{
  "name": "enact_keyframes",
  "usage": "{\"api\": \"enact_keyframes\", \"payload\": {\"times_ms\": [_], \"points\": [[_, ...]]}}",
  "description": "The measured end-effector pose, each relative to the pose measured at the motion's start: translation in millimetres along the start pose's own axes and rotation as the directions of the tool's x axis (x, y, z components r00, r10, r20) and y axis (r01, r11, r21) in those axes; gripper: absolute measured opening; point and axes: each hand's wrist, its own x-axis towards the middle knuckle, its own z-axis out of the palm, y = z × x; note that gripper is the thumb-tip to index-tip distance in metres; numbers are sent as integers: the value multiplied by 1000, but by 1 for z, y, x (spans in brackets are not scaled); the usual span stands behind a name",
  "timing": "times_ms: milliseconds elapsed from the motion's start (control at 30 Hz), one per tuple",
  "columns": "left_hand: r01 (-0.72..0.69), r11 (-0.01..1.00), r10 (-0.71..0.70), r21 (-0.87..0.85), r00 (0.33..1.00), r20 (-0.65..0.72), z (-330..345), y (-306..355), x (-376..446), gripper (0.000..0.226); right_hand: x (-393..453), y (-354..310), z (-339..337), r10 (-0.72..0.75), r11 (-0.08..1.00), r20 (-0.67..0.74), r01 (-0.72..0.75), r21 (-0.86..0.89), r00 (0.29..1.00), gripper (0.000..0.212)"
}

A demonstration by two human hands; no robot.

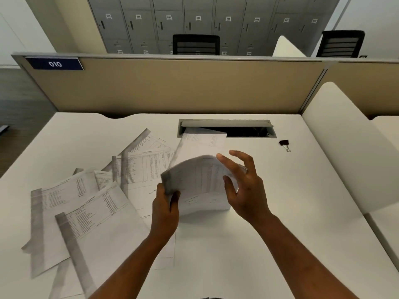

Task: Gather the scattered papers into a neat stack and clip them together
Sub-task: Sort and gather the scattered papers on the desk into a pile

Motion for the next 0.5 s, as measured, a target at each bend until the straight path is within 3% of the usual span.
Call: {"api": "enact_keyframes", "payload": {"times_ms": [100, 167, 200, 267, 333, 367, 500], "points": [[55, 998, -55, 2, 998, 23, 5, -5, -1, 30, -5, 2, 6, 142, 972, -65, -126, 196, 988, 78], [78, 997, -78, -8, 997, 27, 6, -5, -1, 28, -15, 9, 14, 367, 862, -16, -333, 383, 930, 89], [79, 997, -78, -12, 997, 22, 7, -5, -2, 27, -21, 14, 17, 480, 765, 76, -459, 452, 874, 91], [82, 996, -82, -20, 997, 1, 5, -5, -4, 28, -38, 26, 23, 597, 610, 304, -666, 430, 743, 71], [79, 997, -79, -15, 997, -12, 3, -5, -5, 25, -59, 38, 31, 612, 585, 416, -738, 335, 673, 35], [75, 997, -75, -5, 997, -6, 1, -5, -5, 25, -68, 41, 34, 605, 574, 451, -751, 326, 657, 27], [154, 988, -155, 11, 986, 57, -15, -14, -5, 16, -86, 38, 42, 586, 480, 558, -806, 346, 588, 25]]}}
